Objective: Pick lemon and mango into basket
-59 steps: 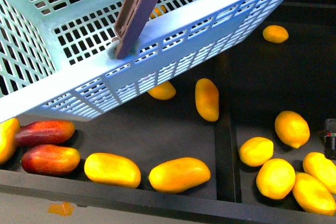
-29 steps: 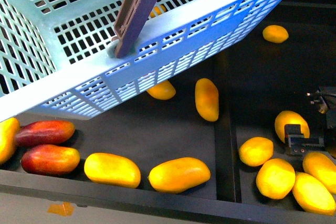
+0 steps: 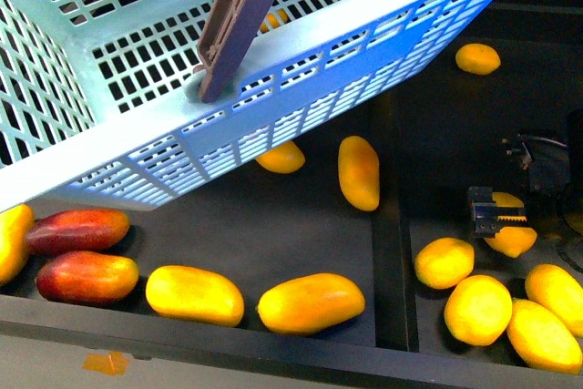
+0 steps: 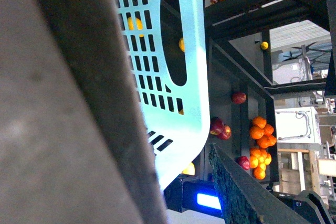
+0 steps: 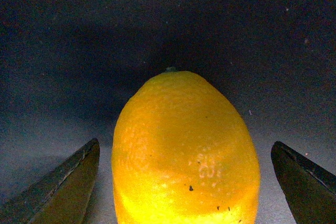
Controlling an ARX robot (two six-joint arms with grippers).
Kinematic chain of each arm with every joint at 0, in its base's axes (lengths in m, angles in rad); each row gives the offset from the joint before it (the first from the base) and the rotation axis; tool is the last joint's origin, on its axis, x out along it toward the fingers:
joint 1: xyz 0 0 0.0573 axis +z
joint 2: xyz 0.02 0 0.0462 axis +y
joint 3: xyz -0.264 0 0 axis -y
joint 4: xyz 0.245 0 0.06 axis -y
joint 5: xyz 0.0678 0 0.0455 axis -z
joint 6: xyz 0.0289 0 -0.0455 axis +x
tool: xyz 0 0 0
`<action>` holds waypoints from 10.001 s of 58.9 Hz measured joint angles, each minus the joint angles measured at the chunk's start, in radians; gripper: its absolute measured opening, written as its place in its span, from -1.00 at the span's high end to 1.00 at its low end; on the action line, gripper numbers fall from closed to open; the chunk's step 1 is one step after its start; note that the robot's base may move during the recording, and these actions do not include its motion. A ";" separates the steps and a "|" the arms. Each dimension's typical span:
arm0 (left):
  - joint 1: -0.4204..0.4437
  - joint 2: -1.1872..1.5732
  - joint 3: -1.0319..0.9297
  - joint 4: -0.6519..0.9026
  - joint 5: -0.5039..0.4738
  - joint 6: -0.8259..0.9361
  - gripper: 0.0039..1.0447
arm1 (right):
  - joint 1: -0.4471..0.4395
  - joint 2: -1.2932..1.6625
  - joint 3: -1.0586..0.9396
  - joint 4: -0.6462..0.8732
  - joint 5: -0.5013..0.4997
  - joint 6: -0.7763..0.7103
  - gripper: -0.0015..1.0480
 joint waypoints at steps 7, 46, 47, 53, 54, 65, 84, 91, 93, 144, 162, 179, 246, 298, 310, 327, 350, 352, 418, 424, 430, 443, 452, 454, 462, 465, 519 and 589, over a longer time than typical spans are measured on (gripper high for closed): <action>0.000 0.000 0.000 0.000 0.000 0.000 0.46 | 0.000 0.008 0.002 -0.007 -0.001 0.003 -0.50; 0.000 0.000 0.000 0.000 0.000 0.000 0.46 | -0.140 -0.320 -0.282 0.105 -0.116 -0.006 -0.21; 0.000 0.000 0.000 0.000 0.000 0.000 0.46 | -0.144 -0.335 -0.293 0.106 -0.123 -0.008 -0.21; 0.000 0.000 0.000 0.000 0.000 0.000 0.46 | -0.179 -0.459 -0.368 0.103 -0.161 -0.032 -0.21; 0.000 0.000 0.000 0.000 -0.001 0.000 0.46 | -0.187 -0.491 -0.384 0.099 -0.168 -0.035 -0.21; 0.000 0.000 0.000 0.000 -0.001 0.000 0.46 | -0.225 -0.815 -0.473 0.001 -0.204 -0.014 -0.21; 0.000 0.000 0.000 0.000 -0.001 0.000 0.46 | -0.094 -1.180 -0.448 -0.141 -0.171 0.135 -0.20; 0.000 0.000 0.000 0.000 0.000 0.000 0.46 | -0.017 -1.236 -0.405 -0.172 -0.117 0.204 -0.20; 0.000 0.000 0.000 0.000 0.000 -0.001 0.46 | 0.008 -1.246 -0.390 -0.177 -0.103 0.224 -0.20; 0.000 0.000 0.000 0.000 0.000 0.000 0.46 | 0.449 -1.082 -0.135 -0.171 0.138 0.363 -0.20; 0.000 0.000 0.000 0.000 0.000 0.000 0.46 | 0.468 -1.038 -0.133 -0.168 0.151 0.397 -0.20; 0.000 0.000 0.000 0.000 0.000 0.000 0.46 | 0.475 -1.008 -0.111 -0.161 0.160 0.417 -0.20; 0.000 0.000 0.000 0.000 0.000 -0.005 0.46 | 0.431 -1.019 -0.079 -0.165 0.221 0.492 -0.83; 0.000 0.000 0.000 0.000 0.000 -0.003 0.46 | 0.140 -1.521 -0.765 0.201 0.038 0.059 0.85; 0.000 0.000 0.000 0.000 0.000 -0.002 0.46 | 0.092 -1.635 -0.859 0.186 -0.020 0.051 0.96; 0.000 0.000 0.000 0.000 -0.002 -0.002 0.46 | 0.033 -1.789 -0.941 0.117 -0.066 0.048 0.67; 0.000 0.000 0.000 0.000 -0.004 -0.003 0.46 | 0.032 -1.790 -0.941 0.117 -0.064 0.048 -0.60; -0.003 0.000 0.000 0.000 -0.003 -0.002 0.46 | 0.031 -1.790 -0.941 0.117 -0.063 0.048 -0.69; 0.015 -0.001 0.000 0.000 -0.020 -0.002 0.46 | 0.030 -1.794 -0.944 0.115 -0.073 0.048 -0.83; 0.015 -0.004 0.000 0.000 -0.030 0.015 0.46 | 0.030 -1.794 -0.944 0.115 -0.072 0.048 -0.83; 0.012 -0.002 0.000 0.000 -0.010 0.003 0.46 | 0.071 -1.741 -0.818 -0.223 0.185 0.170 -0.83; 0.002 -0.003 0.000 0.000 0.005 -0.002 0.46 | -0.131 -1.405 -0.644 -0.326 0.192 0.213 -0.83; -0.002 -0.003 0.000 0.000 0.011 -0.003 0.46 | -0.241 -1.049 -0.540 -0.019 0.028 -0.017 -0.83; -0.002 -0.003 0.000 0.000 0.011 -0.003 0.46 | -0.256 -0.973 -0.505 -0.003 0.003 -0.064 -0.83; 0.001 -0.003 0.000 0.000 -0.009 -0.002 0.46 | -0.293 -0.682 -0.347 -0.053 -0.071 -0.251 -0.83; 0.002 -0.003 0.000 0.000 -0.010 -0.002 0.46 | -0.293 -0.613 -0.307 -0.061 -0.088 -0.293 -0.83; 0.001 -0.003 0.000 0.000 -0.002 -0.003 0.46 | -0.279 -0.052 0.205 -0.250 -0.229 -0.716 -0.83; 0.001 -0.003 0.000 0.000 -0.001 -0.003 0.46 | -0.306 -0.286 -0.024 -0.175 -0.444 -0.623 -0.20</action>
